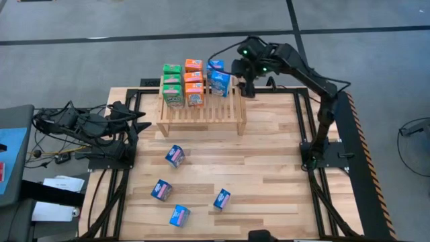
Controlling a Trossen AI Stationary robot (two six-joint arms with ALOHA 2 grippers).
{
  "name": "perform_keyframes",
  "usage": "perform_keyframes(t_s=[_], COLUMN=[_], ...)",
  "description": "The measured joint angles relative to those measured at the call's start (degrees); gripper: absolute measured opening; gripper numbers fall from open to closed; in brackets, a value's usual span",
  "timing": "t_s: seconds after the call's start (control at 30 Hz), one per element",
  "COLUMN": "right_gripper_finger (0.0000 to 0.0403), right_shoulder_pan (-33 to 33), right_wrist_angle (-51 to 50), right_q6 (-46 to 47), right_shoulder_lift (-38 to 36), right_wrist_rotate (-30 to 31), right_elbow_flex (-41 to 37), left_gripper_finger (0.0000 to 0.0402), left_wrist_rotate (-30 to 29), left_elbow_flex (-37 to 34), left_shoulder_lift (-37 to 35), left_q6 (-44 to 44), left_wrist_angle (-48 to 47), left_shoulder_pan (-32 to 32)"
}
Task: Stack cereal on shelf
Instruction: Put the top light blue cereal box on the shelf aligned with the other light blue cereal box
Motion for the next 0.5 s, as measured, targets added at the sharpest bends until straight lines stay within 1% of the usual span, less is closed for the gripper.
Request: perform_keyframes(t_s=[0.1, 0.2, 0.23, 0.3, 0.33, 0.37, 0.4, 0.5], right_gripper_finger=[0.0232, 0.015, 0.012, 0.0055, 0.0029, 0.0017, 0.0016, 0.0032], right_shoulder_pan=[-0.5, -1.3, -1.8, -3.6, -4.3, -5.2, -6.3, -8.3], right_wrist_angle=[-1.5, 0.7, 2.0, 6.2, 8.9, 11.9, 14.5, 19.3], right_q6=[0.9, 0.5, 0.5, 0.6, 1.2, 2.3, 3.8, 7.9], right_shoulder_lift=[-0.7, -0.7, -0.8, -2.1, -3.3, -4.8, -6.6, -11.3], right_wrist_rotate=[-2.9, -4.7, -6.8, -14.9, -18.3, -20.7, -21.6, -21.3], right_elbow_flex=[-2.6, -6.0, -7.4, -10.6, -12.1, -13.8, -15.7, -22.4], left_gripper_finger=[0.025, 0.025, 0.025, 0.025, 0.025, 0.025, 0.025, 0.025], left_wrist_rotate=[0.0, 0.0, 0.0, 0.0, 0.0, -0.2, -0.5, -0.9], left_elbow_flex=[0.0, 0.0, 0.0, 0.0, 0.0, 0.0, 0.0, 0.0], left_shoulder_lift=[0.0, 0.0, 0.0, 0.0, 0.0, 0.0, 0.0, 0.0], left_q6=[0.0, -0.6, -0.9, -1.1, -1.1, -1.1, -1.1, -1.1], left_wrist_angle=[-0.3, -1.3, -1.6, -1.5, -1.5, -1.5, -1.5, -1.5], left_shoulder_pan=[0.0, 0.0, 0.0, 0.0, 0.0, 0.0, 0.0, 0.0])
